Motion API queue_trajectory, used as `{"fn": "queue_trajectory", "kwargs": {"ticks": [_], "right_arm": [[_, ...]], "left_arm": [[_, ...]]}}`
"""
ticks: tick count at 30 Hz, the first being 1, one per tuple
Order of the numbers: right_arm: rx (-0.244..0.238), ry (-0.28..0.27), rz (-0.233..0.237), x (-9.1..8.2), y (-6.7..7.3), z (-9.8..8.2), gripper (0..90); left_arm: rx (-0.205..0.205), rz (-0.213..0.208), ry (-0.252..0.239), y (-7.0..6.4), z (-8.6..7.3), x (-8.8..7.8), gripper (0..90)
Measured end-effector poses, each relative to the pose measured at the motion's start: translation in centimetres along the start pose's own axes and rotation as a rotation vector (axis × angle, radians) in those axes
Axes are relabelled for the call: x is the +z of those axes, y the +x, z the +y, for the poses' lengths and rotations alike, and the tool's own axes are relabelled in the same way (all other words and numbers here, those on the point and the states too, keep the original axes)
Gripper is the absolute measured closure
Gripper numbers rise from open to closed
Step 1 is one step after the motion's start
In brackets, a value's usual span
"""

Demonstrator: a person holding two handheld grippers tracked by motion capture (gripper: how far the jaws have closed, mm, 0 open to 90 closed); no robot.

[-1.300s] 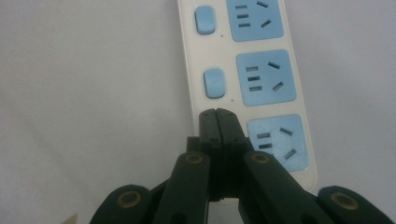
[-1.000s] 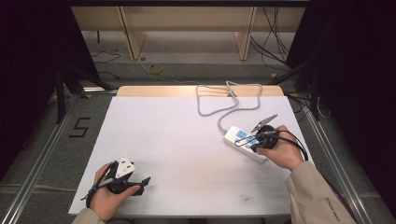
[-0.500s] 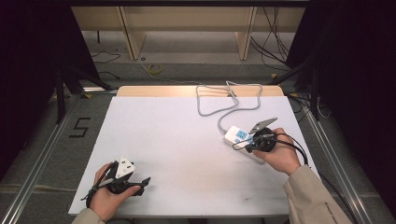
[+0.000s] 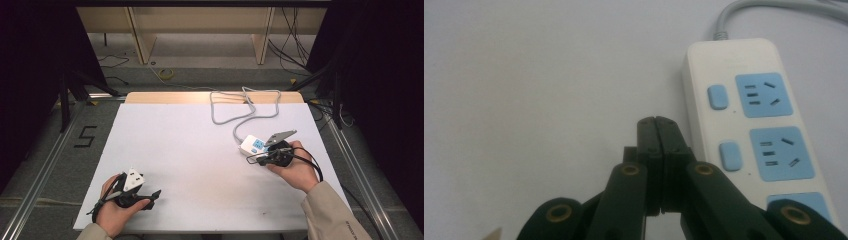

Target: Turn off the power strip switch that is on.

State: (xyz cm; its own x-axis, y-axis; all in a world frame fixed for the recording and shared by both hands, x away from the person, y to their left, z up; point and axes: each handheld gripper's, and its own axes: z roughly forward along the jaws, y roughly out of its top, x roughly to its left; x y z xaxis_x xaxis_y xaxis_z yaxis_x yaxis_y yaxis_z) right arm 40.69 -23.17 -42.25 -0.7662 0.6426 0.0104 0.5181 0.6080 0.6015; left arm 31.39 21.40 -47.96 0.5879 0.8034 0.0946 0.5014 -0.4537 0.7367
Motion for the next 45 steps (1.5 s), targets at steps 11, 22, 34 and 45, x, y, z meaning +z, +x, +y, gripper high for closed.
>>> {"fn": "queue_trajectory", "kwargs": {"ticks": [11,22,34,45], "right_arm": [[-0.008,-0.017,0.013,0.2,0.7,-0.8,87.6],[-0.019,-0.046,0.033,0.4,1.6,-1.8,81.5],[-0.023,-0.114,0.053,0.1,2.5,-3.5,71.1],[-0.019,-0.182,0.051,0.0,3.0,-5.3,59.0]], "left_arm": [[0.000,-0.002,0.002,0.0,0.0,0.0,17.5],[-0.001,-0.004,0.002,-0.1,0.0,0.1,17.5],[-0.002,-0.006,0.001,-0.1,0.0,0.1,17.5],[-0.007,-0.009,0.001,-0.1,0.0,0.1,17.5]]}}
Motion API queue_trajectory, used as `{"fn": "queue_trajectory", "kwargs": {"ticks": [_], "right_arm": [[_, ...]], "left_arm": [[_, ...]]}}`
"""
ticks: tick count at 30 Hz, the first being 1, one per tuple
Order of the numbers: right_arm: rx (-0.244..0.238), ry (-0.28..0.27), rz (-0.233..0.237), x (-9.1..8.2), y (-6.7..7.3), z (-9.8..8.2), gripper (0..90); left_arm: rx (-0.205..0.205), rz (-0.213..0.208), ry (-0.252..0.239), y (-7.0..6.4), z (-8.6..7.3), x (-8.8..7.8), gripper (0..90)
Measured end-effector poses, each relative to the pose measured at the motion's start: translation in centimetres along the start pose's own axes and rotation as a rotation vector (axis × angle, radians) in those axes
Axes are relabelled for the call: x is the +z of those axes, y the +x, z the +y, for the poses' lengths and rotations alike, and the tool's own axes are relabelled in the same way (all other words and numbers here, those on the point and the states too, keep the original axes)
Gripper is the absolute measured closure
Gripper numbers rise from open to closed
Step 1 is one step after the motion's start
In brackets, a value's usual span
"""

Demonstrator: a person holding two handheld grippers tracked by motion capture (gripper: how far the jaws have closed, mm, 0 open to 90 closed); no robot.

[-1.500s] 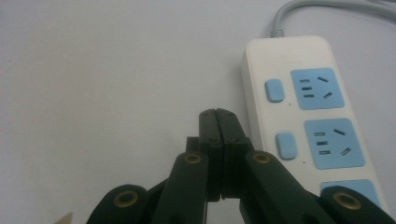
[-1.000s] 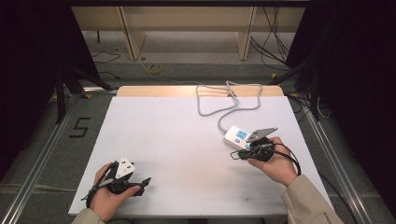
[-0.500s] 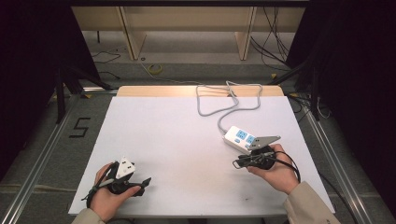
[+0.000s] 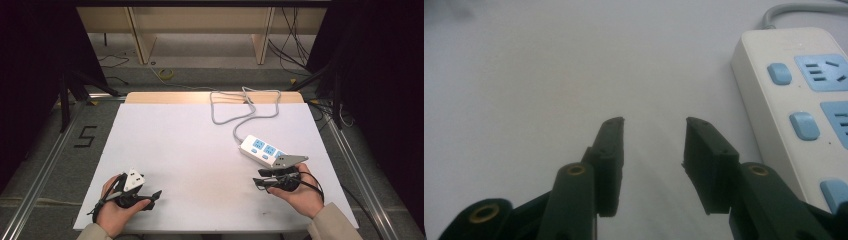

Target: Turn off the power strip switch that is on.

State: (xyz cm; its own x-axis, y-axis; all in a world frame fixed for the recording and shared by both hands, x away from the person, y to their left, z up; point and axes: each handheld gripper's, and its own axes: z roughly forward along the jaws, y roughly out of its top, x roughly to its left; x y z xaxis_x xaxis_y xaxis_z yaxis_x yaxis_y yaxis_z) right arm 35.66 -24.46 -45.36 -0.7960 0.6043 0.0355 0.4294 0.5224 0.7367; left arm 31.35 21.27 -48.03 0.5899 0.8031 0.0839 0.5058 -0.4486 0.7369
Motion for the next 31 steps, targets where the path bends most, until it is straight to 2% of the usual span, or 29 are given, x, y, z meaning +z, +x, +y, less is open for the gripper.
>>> {"fn": "queue_trajectory", "kwargs": {"ticks": [8,14,20,31], "right_arm": [[0.000,-0.037,-0.005,-0.4,0.1,-1.5,52.1],[0.002,-0.060,-0.006,-0.7,0.1,-2.3,50.9],[0.002,-0.081,-0.006,-0.5,0.4,-2.6,47.0],[0.005,-0.105,-0.005,-0.7,0.5,-2.7,45.9]], "left_arm": [[0.002,-0.003,0.002,0.0,0.0,0.1,17.5],[-0.001,-0.006,0.004,-0.1,0.0,0.1,17.5],[0.002,-0.005,0.007,0.0,0.0,0.1,17.5],[0.000,-0.009,0.015,0.0,-0.1,0.2,16.7]]}}
